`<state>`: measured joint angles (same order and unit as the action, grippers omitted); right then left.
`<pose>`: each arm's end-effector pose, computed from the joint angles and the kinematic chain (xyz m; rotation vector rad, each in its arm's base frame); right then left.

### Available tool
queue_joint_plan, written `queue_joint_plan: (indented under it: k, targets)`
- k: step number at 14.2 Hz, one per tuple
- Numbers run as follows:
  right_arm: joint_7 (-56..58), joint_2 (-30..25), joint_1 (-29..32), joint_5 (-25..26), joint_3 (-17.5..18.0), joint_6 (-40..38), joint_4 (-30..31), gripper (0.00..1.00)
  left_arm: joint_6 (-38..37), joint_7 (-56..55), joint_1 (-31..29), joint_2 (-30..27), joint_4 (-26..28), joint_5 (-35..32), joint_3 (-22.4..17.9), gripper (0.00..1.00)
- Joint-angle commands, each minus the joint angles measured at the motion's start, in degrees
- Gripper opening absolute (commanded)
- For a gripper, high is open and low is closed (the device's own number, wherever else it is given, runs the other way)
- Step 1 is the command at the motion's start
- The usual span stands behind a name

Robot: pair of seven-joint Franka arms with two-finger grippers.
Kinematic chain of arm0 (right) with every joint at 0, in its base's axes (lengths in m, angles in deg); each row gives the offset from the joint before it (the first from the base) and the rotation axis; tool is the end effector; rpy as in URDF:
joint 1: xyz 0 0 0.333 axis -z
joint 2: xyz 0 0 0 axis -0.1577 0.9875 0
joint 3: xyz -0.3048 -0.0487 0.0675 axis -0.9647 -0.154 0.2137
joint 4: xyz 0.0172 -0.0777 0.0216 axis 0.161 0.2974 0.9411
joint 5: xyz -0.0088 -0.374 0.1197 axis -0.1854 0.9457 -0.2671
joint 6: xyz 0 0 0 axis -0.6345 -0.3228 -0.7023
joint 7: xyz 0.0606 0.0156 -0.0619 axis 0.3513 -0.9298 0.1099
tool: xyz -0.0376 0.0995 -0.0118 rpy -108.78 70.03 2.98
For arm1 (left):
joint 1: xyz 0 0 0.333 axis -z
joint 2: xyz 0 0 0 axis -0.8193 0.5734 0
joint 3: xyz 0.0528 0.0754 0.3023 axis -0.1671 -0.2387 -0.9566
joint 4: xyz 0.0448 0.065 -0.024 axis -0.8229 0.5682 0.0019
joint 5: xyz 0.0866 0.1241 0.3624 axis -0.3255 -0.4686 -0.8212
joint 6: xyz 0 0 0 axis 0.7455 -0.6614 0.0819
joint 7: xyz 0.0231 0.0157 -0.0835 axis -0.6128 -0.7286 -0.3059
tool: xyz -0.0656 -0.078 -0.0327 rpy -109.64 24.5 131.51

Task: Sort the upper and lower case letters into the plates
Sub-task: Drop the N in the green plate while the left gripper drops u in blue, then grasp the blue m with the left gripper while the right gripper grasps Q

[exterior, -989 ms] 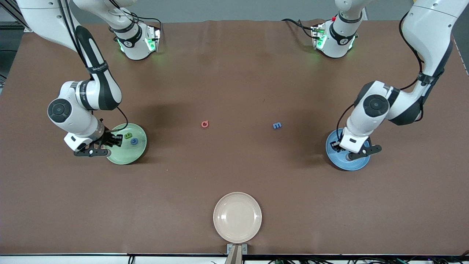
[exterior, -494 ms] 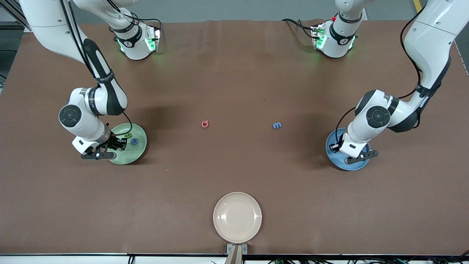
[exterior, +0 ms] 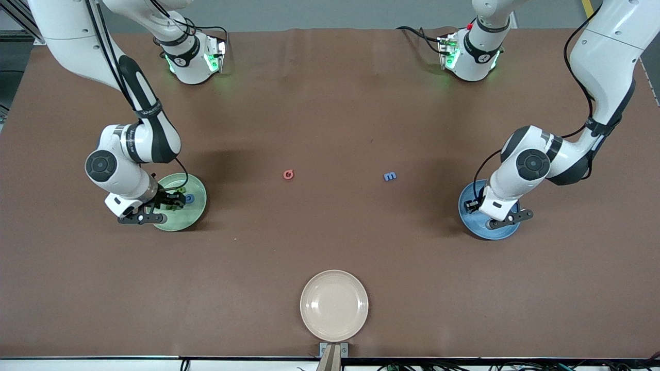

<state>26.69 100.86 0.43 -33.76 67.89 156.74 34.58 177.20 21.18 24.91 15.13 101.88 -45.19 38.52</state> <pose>0.5641 0.0197 0.2069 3.1247 0.0231 -0.0714 0.5691 -0.0802 0.1995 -3.0525 -0.3932 -0.0121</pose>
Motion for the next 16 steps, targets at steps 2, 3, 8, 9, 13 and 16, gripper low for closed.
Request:
queue_joint_plan:
  k: [2, 3, 8, 9, 13, 16]
  targets:
    - [-5.3, -6.2, -3.7, -5.4, 1.5, -6.9, 1.1, 1.00, -10.1, -0.6, -0.4, -6.3, 0.0, 2.2, 7.1, 1.00]
    - [-9.4, -7.0, -6.2, -5.4, 1.4, -7.5, 1.1, 1.00, -10.6, -2.4, -0.4, -7.0, -0.3, 4.5, 9.6, 1.00]
    - [-33.0, -7.0, -19.3, -5.2, 1.3, -7.0, 0.4, 1.00, -10.2, -15.5, 4.2, -4.7, -0.7, 5.6, 16.6, 1.00]
    - [-37.3, -6.9, -21.1, -5.1, 1.3, -6.9, 0.0, 1.00, -10.1, -17.5, 6.6, -3.7, -1.3, 5.1, 16.5, 1.00]
    - [-52.5, -5.2, -27.6, -4.7, 1.2, -2.4, -0.1, 1.00, -8.5, -24.9, 13.1, 2.0, -2.6, 1.3, 16.2, 1.00]
    - [-61.0, -1.6, -32.9, -4.3, 0.8, 1.0, -0.2, 1.00, -6.5, -30.3, 16.5, 5.6, -2.5, -3.7, 13.3, 1.00]
